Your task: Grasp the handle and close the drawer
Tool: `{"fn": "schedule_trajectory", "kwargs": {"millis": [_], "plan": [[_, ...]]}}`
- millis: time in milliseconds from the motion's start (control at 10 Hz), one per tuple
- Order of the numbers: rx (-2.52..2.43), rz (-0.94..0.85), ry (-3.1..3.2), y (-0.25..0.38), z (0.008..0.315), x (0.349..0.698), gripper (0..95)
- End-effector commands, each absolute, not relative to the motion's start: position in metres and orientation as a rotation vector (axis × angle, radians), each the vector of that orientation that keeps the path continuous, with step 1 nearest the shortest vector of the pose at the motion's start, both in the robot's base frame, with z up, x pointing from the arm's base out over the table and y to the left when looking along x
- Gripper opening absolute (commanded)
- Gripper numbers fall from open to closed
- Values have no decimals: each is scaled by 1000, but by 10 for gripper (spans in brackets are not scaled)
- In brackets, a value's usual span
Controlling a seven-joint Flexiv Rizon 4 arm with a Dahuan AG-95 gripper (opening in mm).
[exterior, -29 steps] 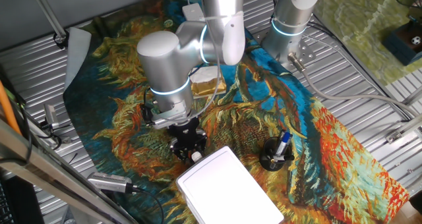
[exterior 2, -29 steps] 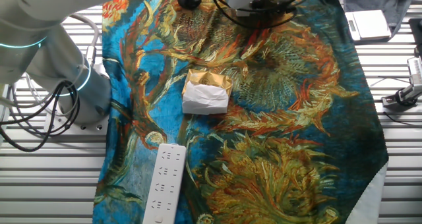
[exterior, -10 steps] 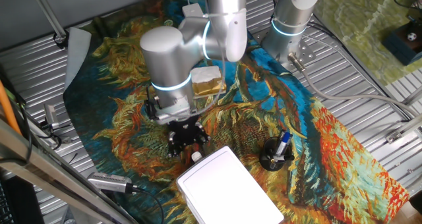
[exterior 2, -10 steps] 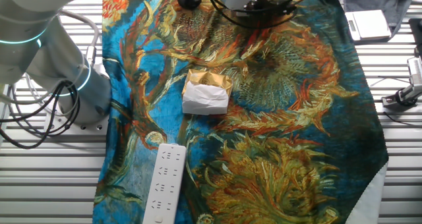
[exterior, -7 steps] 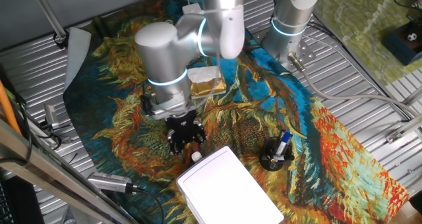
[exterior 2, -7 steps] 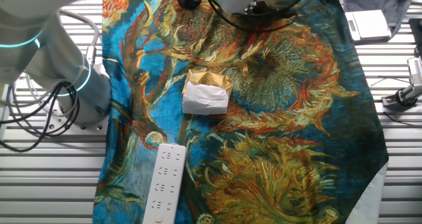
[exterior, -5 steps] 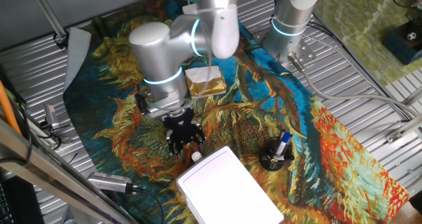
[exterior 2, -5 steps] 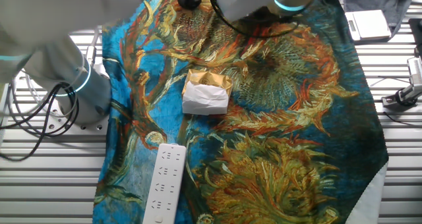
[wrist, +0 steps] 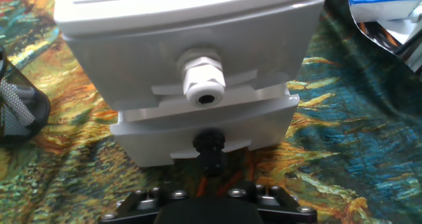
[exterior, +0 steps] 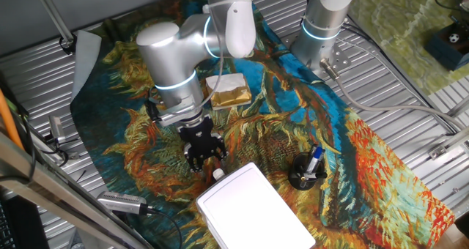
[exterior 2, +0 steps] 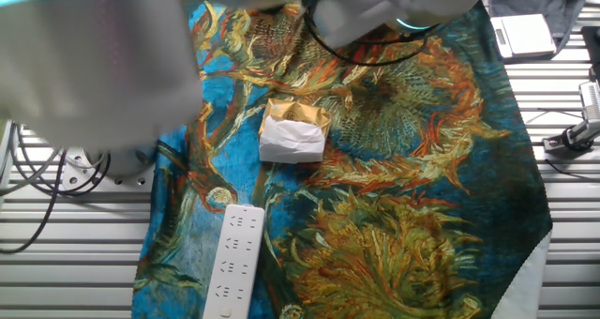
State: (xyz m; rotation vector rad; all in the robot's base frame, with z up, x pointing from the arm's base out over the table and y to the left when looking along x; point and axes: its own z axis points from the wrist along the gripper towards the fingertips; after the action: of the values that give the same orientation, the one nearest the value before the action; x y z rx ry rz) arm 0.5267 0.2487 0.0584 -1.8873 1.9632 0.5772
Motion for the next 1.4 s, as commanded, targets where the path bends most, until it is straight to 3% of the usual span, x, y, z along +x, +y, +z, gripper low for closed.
{"fn": "schedule_trajectory", "kwargs": {"millis": [100,600,700,1400], "plan": [[-1885,576,1963,249,58,527,380],[-1868,581,1985,250,59,527,380],[-1862,588,1983,251,59,527,190],[-1850,589,1987,259,60,527,190]]}}
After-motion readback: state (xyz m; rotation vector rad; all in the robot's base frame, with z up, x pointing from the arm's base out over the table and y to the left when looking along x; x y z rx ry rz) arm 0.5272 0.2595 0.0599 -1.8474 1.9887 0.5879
